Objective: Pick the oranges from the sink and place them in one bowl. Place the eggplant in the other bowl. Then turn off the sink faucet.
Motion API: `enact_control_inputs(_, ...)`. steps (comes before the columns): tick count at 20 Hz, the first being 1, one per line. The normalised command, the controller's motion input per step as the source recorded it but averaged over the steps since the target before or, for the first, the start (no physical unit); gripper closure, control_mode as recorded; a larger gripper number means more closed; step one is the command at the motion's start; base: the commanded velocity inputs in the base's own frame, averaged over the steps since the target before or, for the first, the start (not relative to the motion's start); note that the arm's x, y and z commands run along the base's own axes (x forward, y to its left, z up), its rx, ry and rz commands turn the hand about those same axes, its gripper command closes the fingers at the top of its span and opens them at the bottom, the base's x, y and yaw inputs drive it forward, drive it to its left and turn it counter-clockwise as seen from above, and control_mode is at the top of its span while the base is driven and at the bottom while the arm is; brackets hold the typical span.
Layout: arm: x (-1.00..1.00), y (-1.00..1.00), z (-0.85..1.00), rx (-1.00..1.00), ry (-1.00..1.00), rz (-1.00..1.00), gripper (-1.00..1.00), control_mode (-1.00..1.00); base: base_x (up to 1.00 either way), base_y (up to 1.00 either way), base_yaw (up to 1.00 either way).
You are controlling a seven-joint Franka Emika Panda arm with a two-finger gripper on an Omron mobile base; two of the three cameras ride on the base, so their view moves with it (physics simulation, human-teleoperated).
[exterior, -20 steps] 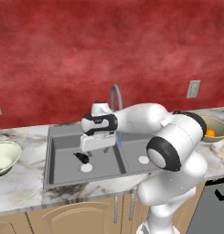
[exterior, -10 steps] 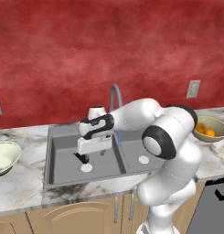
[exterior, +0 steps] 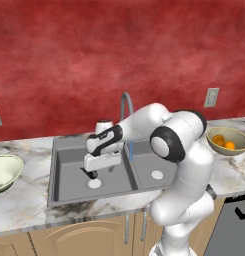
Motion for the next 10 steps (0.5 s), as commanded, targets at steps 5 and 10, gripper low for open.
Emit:
enact_control_inputs(5,0.11,0.09,-0.29,-0.04,0.00,0.00,-1.00,-1.00,0.00,0.00,0.00)
enact_control_inputs(10,0.17,0.05,-0.25,-0.03,0.00,0.00,-1.00,-1.00,0.00,0.00,0.00)
